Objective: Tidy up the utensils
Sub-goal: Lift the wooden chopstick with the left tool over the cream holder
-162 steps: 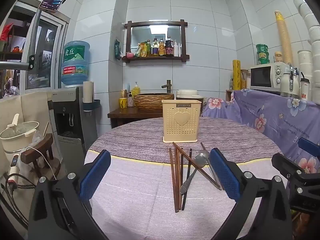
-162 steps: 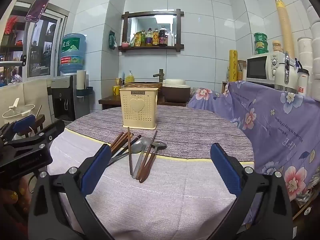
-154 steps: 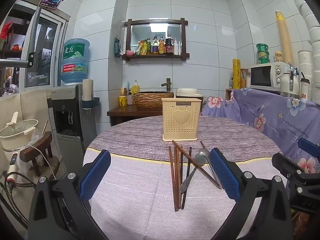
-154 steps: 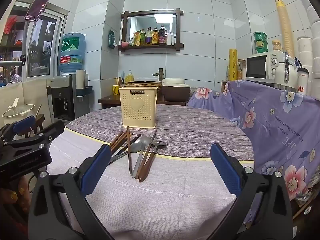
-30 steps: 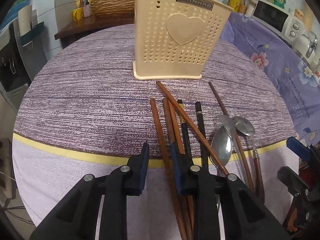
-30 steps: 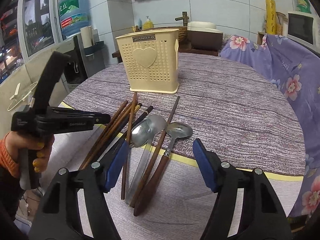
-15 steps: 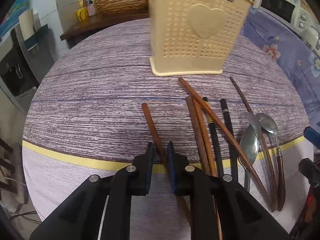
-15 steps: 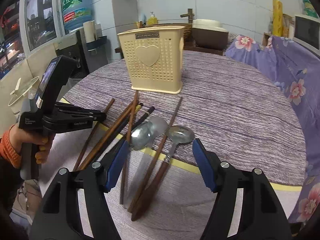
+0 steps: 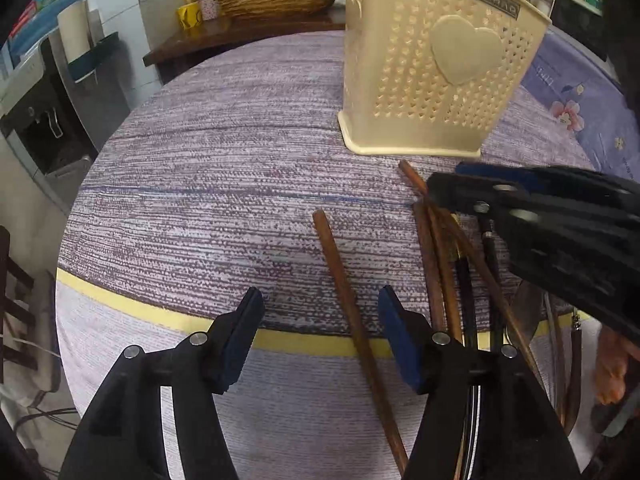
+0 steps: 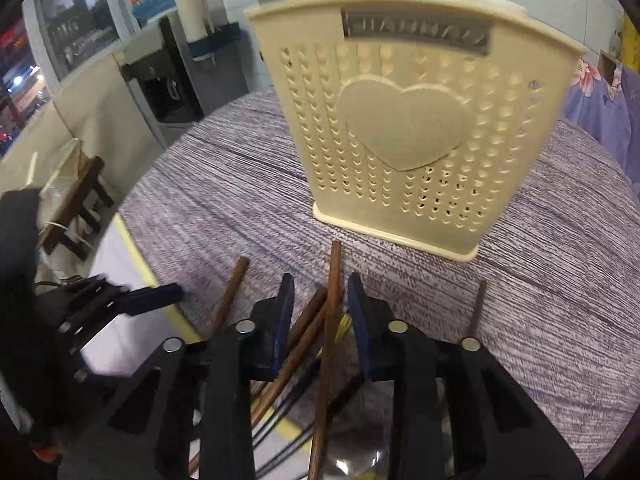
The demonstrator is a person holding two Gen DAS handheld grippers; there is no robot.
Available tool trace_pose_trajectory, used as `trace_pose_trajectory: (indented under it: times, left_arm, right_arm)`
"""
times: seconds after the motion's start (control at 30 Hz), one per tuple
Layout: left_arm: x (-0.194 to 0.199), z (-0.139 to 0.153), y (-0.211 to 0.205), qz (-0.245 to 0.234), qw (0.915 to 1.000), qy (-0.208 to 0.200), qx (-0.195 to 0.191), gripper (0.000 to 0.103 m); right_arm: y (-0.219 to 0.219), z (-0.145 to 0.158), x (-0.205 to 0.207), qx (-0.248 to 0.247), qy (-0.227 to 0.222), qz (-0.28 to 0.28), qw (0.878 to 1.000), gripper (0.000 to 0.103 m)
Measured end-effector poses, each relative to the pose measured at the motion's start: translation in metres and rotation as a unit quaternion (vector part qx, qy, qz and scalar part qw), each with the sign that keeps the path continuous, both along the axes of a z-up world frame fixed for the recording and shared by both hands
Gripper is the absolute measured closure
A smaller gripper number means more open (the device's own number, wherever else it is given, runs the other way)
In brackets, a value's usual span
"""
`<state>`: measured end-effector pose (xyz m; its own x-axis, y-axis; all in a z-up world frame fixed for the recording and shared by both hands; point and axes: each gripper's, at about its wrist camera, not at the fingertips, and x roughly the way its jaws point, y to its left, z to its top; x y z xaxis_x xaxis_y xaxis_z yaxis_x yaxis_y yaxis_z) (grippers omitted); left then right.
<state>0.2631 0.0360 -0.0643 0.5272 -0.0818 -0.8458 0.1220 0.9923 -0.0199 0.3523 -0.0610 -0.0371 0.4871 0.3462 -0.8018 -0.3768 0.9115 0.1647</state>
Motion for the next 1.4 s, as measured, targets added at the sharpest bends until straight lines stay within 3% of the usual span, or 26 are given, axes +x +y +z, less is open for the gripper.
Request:
trace_pose_trajectory:
  times: [0.37, 0.47, 0.53, 0.6, 0.77, 0.9, 1.0, 1.13, 1.3, 1.4]
  left_arm:
    - [0.008, 0.001, 0.002, 0.009, 0.9998, -0.003, -0.015, 0.071]
    - [0.015, 0.001, 0.001, 0.012, 0.9999, -0.003, -0.01, 0.077]
    - [0.02, 0.0, -0.002, 0.014, 0.9999, -0.005, -0.003, 0.086]
    - [0.025, 0.0, -0.004, 0.017, 0.9998, -0.005, 0.006, 0.092]
    - [0.031, -0.001, -0.01, 0.018, 0.9996, -0.01, 0.02, 0.093]
    - [0.031, 0.0, -0.007, 0.024, 0.9996, -0.017, 0.006, 0.094]
    - [0.026, 0.014, -0.003, 0.02, 0.9991, -0.036, -0.006, 0.094]
    - [0.01, 0.059, 0.008, 0.019, 0.9955, -0.086, -0.033, 0.094]
    - [-0.022, 0.116, 0.025, 0.014, 0.9866, -0.149, -0.065, 0.095]
    - [-0.041, 0.135, 0.024, 0.012, 0.9822, -0.175, -0.069, 0.095]
  right_arm:
    - [0.018, -0.02, 0.018, -0.029, 0.014, -0.012, 0.999, 0.083]
    - [0.018, -0.021, 0.02, -0.028, 0.013, -0.012, 0.999, 0.091]
    - [0.013, -0.02, 0.018, -0.024, 0.007, -0.016, 1.0, 0.095]
    - [0.008, -0.014, 0.013, -0.016, -0.004, -0.016, 1.0, 0.095]
    - [-0.008, 0.017, -0.007, 0.015, -0.04, -0.01, 0.999, 0.095]
    - [-0.025, 0.044, -0.029, 0.041, -0.065, -0.005, 0.997, 0.095]
    - [-0.041, 0.064, -0.048, 0.055, -0.083, 0.001, 0.995, 0.095]
    - [-0.06, 0.095, -0.072, 0.078, -0.107, 0.005, 0.991, 0.095]
    - [-0.089, 0.136, -0.108, 0.093, -0.142, 0.01, 0.985, 0.095]
    - [-0.107, 0.154, -0.128, 0.095, -0.16, 0.006, 0.983, 0.095]
